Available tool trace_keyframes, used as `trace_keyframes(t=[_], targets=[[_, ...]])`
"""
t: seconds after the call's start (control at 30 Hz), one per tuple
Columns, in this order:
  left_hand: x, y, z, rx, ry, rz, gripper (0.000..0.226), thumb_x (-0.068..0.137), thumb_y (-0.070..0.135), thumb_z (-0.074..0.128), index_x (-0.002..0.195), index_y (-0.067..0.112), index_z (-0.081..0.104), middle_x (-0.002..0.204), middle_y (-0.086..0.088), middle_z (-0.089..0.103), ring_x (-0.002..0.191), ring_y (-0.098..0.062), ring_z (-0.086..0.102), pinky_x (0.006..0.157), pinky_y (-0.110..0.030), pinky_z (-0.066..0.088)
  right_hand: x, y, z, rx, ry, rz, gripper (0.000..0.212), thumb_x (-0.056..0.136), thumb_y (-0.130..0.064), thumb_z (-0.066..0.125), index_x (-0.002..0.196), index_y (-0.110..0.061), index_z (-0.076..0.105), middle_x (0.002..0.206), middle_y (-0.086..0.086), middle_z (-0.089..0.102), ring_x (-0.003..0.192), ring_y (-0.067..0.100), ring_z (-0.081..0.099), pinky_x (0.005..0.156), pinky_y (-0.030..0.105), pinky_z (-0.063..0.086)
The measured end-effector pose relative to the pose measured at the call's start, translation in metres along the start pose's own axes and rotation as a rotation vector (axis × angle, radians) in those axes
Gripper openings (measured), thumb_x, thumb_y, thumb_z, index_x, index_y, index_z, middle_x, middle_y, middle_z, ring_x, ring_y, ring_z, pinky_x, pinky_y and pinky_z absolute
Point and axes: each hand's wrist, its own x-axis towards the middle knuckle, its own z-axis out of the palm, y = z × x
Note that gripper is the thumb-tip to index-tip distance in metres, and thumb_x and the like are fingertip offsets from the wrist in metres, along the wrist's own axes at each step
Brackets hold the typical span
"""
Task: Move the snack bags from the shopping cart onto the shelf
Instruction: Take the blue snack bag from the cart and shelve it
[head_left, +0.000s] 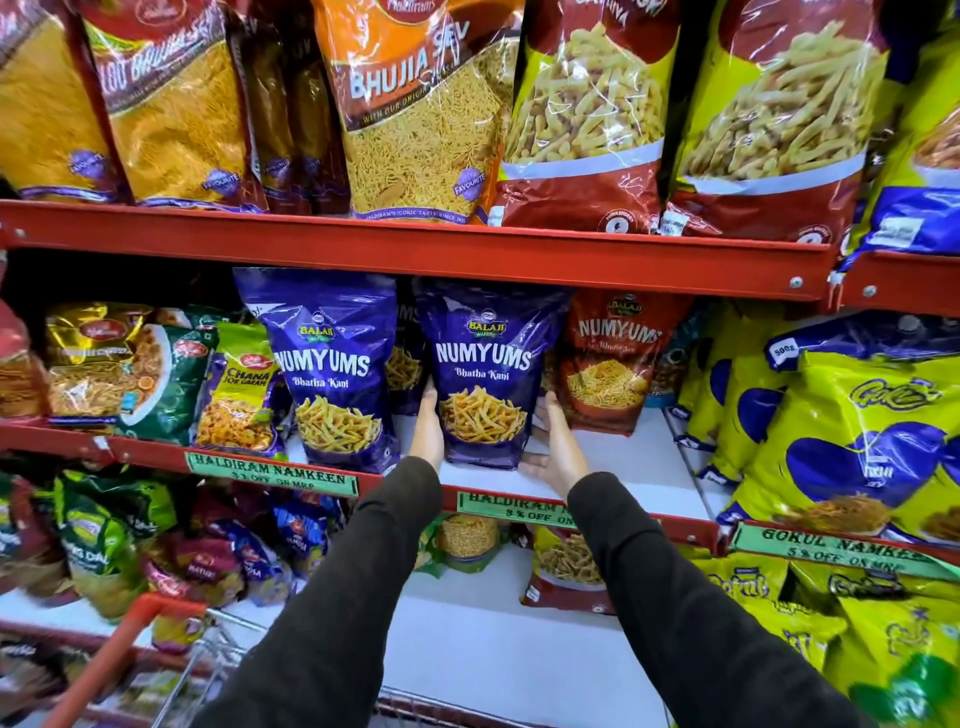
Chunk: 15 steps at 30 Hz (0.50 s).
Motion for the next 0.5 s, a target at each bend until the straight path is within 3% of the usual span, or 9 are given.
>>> trace_keyframes(t=[0.1, 0.23, 0.3, 0.4, 0.5], targets=[[-0.003, -0.008, -0.009, -0.024, -0.012, 0.023, 0.051, 0.100, 0.046, 0.027, 0.144, 0.023, 0.036, 0.139, 0.003, 0.047, 0.124, -0.016, 0.046, 0.107, -0.038, 0.036, -0.014, 0.005, -0.001, -0.046, -0.018, -0.006, 0.054, 0.095, -0.057, 0.025, 0.138, -0.027, 0.037, 0.150, 0.005, 0.037, 0.129, 0.031, 0.046, 0.105, 0.046, 0.040], [0.018, -0.039, -0.032, 0.017, 0.003, 0.047, 0.085, 0.071, 0.071, 0.045, 0.146, 0.033, 0.031, 0.156, 0.000, 0.034, 0.143, -0.022, 0.033, 0.121, -0.052, 0.024, -0.025, 0.018, -0.001, -0.113, -0.004, -0.037, 0.061, 0.094, -0.059, 0.028, 0.143, -0.022, 0.037, 0.150, 0.008, 0.042, 0.124, 0.029, 0.051, 0.103, 0.045, 0.043], [0.020, -0.045, -0.036, 0.025, 0.017, 0.032, 0.081, 0.075, 0.067, 0.045, 0.147, 0.032, 0.029, 0.156, -0.001, 0.035, 0.143, -0.022, 0.034, 0.120, -0.052, 0.024, -0.030, 0.020, 0.000, -0.117, 0.003, -0.040, 0.061, 0.095, -0.058, 0.030, 0.142, -0.021, 0.038, 0.149, 0.010, 0.042, 0.123, 0.026, 0.050, 0.103, 0.044, 0.044], [-0.007, -0.022, -0.024, 0.024, 0.033, 0.048, 0.057, 0.096, 0.043, 0.034, 0.150, 0.027, 0.024, 0.157, -0.005, 0.033, 0.144, -0.024, 0.032, 0.121, -0.051, 0.023, -0.037, 0.017, 0.003, -0.134, 0.031, -0.021, 0.058, 0.092, -0.058, 0.037, 0.138, -0.022, 0.043, 0.147, 0.007, 0.045, 0.114, 0.025, 0.055, 0.095, 0.038, 0.048], [-0.024, -0.008, -0.018, 0.081, 0.033, 0.027, 0.054, 0.100, 0.037, 0.031, 0.152, 0.028, 0.016, 0.160, -0.002, 0.026, 0.146, -0.023, 0.026, 0.123, -0.049, 0.019, -0.042, 0.013, 0.006, -0.124, 0.031, 0.004, 0.051, 0.093, -0.055, 0.039, 0.134, -0.025, 0.043, 0.149, 0.005, 0.043, 0.116, 0.028, 0.056, 0.095, 0.037, 0.048]])
